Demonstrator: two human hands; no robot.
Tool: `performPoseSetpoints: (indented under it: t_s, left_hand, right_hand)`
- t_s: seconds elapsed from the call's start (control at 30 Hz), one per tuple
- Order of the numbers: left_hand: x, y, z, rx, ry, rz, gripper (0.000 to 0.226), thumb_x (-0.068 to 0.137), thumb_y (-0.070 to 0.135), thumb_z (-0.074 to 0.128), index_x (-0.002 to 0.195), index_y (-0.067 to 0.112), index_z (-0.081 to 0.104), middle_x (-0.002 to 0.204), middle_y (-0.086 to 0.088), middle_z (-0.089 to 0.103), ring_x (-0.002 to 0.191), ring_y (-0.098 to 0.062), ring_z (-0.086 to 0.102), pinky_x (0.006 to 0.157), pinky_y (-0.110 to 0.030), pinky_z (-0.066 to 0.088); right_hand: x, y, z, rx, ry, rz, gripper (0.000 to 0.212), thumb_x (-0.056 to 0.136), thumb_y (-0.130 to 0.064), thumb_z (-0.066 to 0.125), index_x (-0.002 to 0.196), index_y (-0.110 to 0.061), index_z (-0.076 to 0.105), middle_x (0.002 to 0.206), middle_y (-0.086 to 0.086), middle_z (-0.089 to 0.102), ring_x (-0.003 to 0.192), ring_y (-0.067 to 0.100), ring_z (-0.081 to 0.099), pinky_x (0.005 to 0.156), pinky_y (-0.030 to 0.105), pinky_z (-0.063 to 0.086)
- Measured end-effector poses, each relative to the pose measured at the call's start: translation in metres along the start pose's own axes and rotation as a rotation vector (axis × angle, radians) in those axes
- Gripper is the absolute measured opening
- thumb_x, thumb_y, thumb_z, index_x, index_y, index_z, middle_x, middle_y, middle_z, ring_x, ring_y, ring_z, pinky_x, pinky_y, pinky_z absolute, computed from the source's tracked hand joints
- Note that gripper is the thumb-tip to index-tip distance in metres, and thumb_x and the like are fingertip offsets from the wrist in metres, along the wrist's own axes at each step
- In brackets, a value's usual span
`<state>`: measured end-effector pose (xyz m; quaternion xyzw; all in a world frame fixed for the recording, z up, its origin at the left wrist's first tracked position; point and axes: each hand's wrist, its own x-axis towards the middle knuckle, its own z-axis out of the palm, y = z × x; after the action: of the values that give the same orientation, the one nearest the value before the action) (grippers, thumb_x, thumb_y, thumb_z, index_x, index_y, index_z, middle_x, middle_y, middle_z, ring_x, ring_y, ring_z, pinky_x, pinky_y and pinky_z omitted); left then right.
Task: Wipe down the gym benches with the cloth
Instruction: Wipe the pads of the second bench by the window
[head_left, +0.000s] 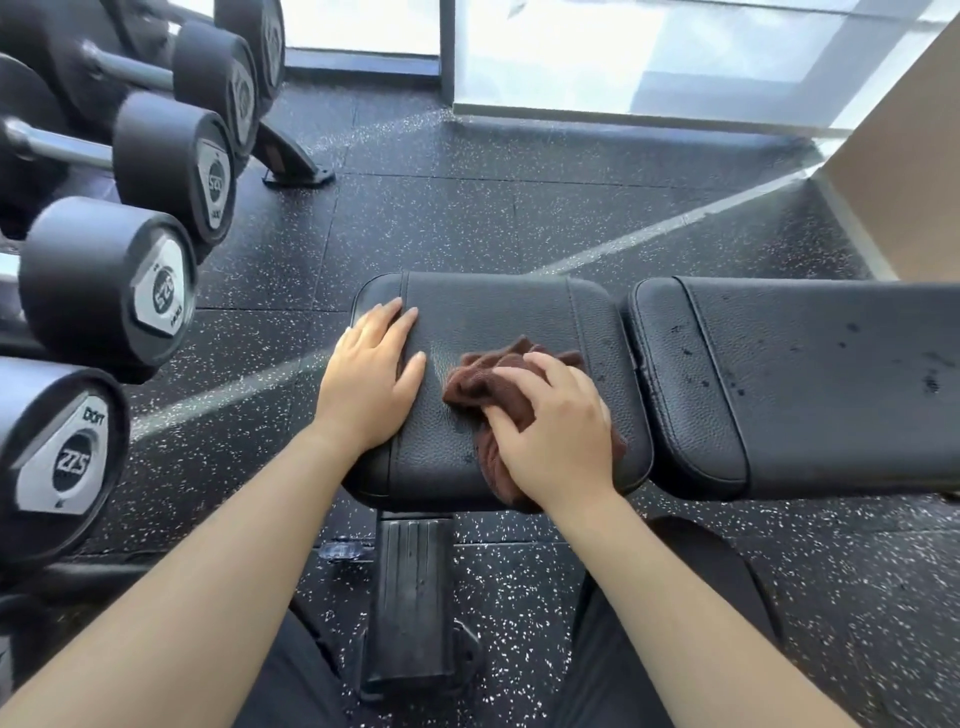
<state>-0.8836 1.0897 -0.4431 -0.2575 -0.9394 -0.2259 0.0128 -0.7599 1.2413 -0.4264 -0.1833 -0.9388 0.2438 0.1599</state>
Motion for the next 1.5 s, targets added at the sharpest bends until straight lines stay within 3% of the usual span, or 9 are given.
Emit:
performPoseSetpoints:
  t_s: [0.3, 0.47, 0.67, 0.93, 1.03, 1.17, 1.5]
  left_hand:
    - [0.002, 0.002, -0.003, -0.146, 0.064, -0.031, 0.043, 0.09, 0.019, 0.052, 0.133, 0.011, 0.048, 0.145, -0.006, 0.04, 0.135, -0.023, 0.032, 0.114, -0.033, 0.019]
    - [-0.007, 0.0, -0.009, -0.181, 0.046, -0.015, 0.042, 0.092, 0.014, 0.05, 0.133, 0.006, 0.047, 0.145, -0.009, 0.04, 0.136, -0.023, 0.03, 0.114, -0.029, 0.017]
    - [-0.055, -0.034, -0.025, -0.207, -0.029, -0.066, 0.046, 0.094, 0.019, 0.046, 0.138, 0.01, 0.04, 0.148, -0.005, 0.036, 0.137, -0.016, 0.028, 0.114, -0.025, 0.015]
    - [-0.064, -0.069, -0.041, -0.164, -0.085, -0.134, 0.044, 0.096, 0.026, 0.044, 0.137, 0.011, 0.042, 0.145, -0.005, 0.04, 0.135, -0.017, 0.033, 0.114, -0.031, 0.02]
    - [-0.068, -0.083, -0.034, -0.158, -0.069, -0.164, 0.042, 0.096, 0.026, 0.044, 0.135, 0.011, 0.045, 0.141, -0.005, 0.044, 0.133, -0.018, 0.036, 0.112, -0.03, 0.023]
    - [-0.075, -0.096, -0.011, -0.168, -0.089, -0.234, 0.039, 0.096, 0.024, 0.044, 0.132, 0.011, 0.047, 0.137, -0.006, 0.049, 0.128, -0.018, 0.041, 0.108, -0.029, 0.027]
    - [-0.073, -0.098, -0.011, -0.206, -0.073, -0.374, 0.04, 0.096, 0.032, 0.041, 0.132, 0.016, 0.045, 0.132, -0.006, 0.051, 0.119, -0.02, 0.048, 0.095, -0.031, 0.035]
  right_hand:
    - [0.099, -0.004, 0.011, -0.067, -0.092, 0.145, 0.035, 0.083, -0.047, 0.059, 0.116, -0.035, 0.061, 0.131, -0.007, 0.052, 0.122, 0.026, 0.043, 0.101, 0.043, 0.033]
    - [0.054, -0.013, 0.005, -0.035, -0.139, 0.065, 0.035, 0.083, -0.047, 0.06, 0.116, -0.035, 0.062, 0.133, -0.007, 0.051, 0.122, 0.026, 0.043, 0.101, 0.042, 0.036]
    - [-0.025, -0.04, 0.017, -0.052, -0.032, 0.054, 0.028, 0.08, -0.042, 0.064, 0.107, -0.036, 0.065, 0.128, -0.007, 0.055, 0.118, 0.025, 0.046, 0.097, 0.047, 0.038]
    - [0.052, -0.086, 0.045, -0.078, -0.201, 0.061, 0.034, 0.087, -0.045, 0.054, 0.119, -0.035, 0.058, 0.143, -0.004, 0.043, 0.129, 0.028, 0.035, 0.105, 0.047, 0.031]
    - [0.035, -0.084, 0.042, -0.05, -0.192, 0.011, 0.033, 0.085, -0.046, 0.055, 0.117, -0.036, 0.059, 0.138, -0.006, 0.046, 0.125, 0.026, 0.039, 0.103, 0.045, 0.033]
    - [-0.002, -0.081, 0.046, -0.019, -0.057, -0.057, 0.023, 0.081, -0.043, 0.061, 0.102, -0.034, 0.065, 0.122, -0.008, 0.057, 0.112, 0.025, 0.048, 0.094, 0.045, 0.04]
    - [0.06, -0.109, 0.066, -0.079, -0.189, 0.046, 0.033, 0.086, -0.042, 0.054, 0.117, -0.034, 0.058, 0.139, -0.003, 0.044, 0.125, 0.03, 0.037, 0.101, 0.047, 0.032]
